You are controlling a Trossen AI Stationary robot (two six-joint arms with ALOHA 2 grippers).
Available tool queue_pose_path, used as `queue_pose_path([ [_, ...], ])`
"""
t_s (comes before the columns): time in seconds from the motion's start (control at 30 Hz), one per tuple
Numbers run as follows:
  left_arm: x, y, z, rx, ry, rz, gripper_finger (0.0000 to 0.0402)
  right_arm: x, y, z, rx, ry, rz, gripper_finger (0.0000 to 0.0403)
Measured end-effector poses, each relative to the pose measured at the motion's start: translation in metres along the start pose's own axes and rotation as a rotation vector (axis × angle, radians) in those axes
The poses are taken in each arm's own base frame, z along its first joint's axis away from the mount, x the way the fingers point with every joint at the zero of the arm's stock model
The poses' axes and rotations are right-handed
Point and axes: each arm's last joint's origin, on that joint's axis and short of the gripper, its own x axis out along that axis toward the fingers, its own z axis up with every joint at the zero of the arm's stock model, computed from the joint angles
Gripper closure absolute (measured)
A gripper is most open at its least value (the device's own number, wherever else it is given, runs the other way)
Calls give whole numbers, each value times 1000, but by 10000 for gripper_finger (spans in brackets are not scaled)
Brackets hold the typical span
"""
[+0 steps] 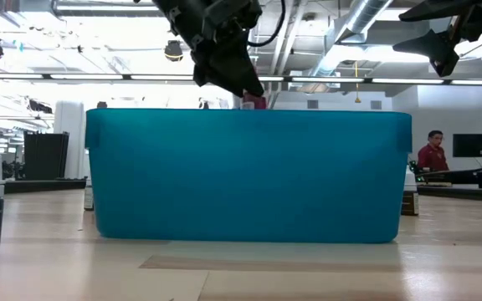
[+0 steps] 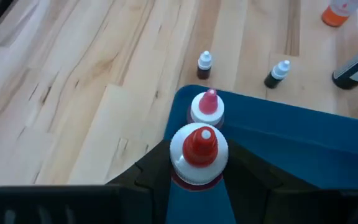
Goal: Pick & Place food coloring
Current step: Put the big red food coloring bottle into the blue container
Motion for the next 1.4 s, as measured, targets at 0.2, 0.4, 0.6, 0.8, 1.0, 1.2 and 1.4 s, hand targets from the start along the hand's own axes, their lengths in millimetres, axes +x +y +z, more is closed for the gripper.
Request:
queue_pose_path([
  [0.2, 10, 1, -15, -18, -18, -16, 287, 0, 0, 0, 0, -1, 0, 168],
  [0.4, 15, 2, -25, -30, -28, -18, 287, 0, 0, 0, 1, -1, 0, 168],
  [0.6, 18, 2, -28, -39, -44, -27, 287, 0, 0, 0, 1, -1, 0, 168],
  [0.8, 26, 1, -31, -34, -28, -23, 287, 0, 0, 1, 3, -7, 3, 168],
  [1.0, 40, -2, -34, -28, -33, -18, 287, 0, 1, 2, 9, -20, 9, 168],
  [1.2, 42, 0, -36, -18, -19, -13, 287, 0, 1, 2, 11, -22, 10, 168],
  [1.4, 43, 1, -36, -1, -14, 8, 287, 1, 1, 2, 7, -14, 5, 168],
])
